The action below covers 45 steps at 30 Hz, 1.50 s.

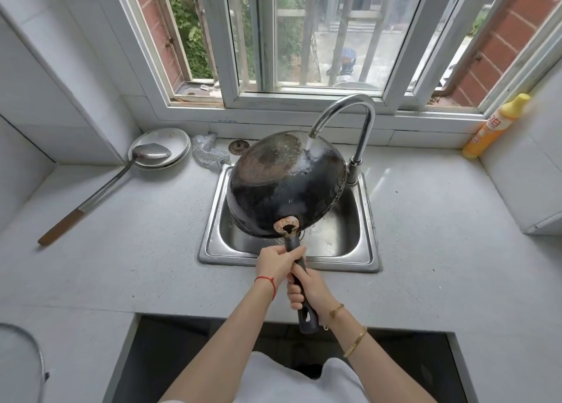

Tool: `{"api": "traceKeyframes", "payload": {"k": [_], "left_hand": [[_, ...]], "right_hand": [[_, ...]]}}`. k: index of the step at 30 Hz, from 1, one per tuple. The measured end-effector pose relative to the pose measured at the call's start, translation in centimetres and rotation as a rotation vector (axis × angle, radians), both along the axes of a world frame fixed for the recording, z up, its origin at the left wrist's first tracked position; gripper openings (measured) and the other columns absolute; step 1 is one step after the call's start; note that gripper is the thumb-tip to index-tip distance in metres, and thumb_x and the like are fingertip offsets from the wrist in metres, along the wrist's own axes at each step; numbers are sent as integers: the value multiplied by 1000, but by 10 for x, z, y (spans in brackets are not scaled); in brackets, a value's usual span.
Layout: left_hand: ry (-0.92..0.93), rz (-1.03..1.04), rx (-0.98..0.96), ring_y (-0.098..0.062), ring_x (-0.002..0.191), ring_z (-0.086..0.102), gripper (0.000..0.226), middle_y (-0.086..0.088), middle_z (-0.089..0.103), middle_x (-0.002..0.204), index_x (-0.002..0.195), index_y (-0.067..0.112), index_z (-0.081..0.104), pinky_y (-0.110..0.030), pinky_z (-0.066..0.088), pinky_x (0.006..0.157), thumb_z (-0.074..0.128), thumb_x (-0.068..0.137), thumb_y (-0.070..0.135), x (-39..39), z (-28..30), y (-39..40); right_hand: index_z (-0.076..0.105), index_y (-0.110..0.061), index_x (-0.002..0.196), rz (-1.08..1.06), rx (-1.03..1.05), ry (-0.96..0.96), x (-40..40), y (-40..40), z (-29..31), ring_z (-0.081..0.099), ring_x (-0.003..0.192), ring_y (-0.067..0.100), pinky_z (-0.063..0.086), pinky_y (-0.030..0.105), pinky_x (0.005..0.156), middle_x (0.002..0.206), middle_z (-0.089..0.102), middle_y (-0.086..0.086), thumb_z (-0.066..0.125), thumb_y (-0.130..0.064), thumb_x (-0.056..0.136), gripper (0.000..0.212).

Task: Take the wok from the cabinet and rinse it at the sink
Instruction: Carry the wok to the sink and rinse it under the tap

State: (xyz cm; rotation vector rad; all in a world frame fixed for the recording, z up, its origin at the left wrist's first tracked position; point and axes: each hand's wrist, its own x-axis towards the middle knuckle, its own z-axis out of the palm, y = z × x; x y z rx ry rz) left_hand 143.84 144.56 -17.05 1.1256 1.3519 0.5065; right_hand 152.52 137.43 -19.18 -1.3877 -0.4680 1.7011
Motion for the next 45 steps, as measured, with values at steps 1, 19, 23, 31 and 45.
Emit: {"api": "traceKeyframes", "payload": {"k": [1,19,23,31,45], "left_hand": [[2,-5,-4,-36,94,71,34,-13,77,82,72,12,77,-52,55,89,77,70,46,0,0,-2],[64,-72,16,-22,78,68,33,-8,77,79,71,12,76,-41,56,79,78,72,46,19,6,-7],[34,-45,8,-36,85,70,49,-21,76,88,81,-3,73,-50,55,87,78,69,44,22,11,1],[42,-7,24,-36,80,69,73,-26,73,93,90,-8,71,-53,55,81,73,57,57,15,13,18],[54,31,5,-18,71,62,38,-9,76,76,75,8,76,-36,52,72,78,74,45,-1,3,0]], "right_hand": [[49,-12,73,-1,-1,1,1,-2,0,39,41,13,40,22,39,53,44,2,47,-43,99,41],[50,-13,66,-80,-7,-18,14,-12,6,39,39,13,39,21,37,50,43,0,47,-42,100,44],[49,-13,68,-84,-12,-6,17,-2,7,40,39,12,39,21,37,50,43,1,48,-41,100,43],[49,-13,72,-34,-4,38,12,17,9,39,41,12,40,21,38,53,43,1,50,-42,99,40],[49,-13,69,2,-16,38,0,1,9,39,40,12,39,21,38,50,43,1,47,-41,100,42]]}}
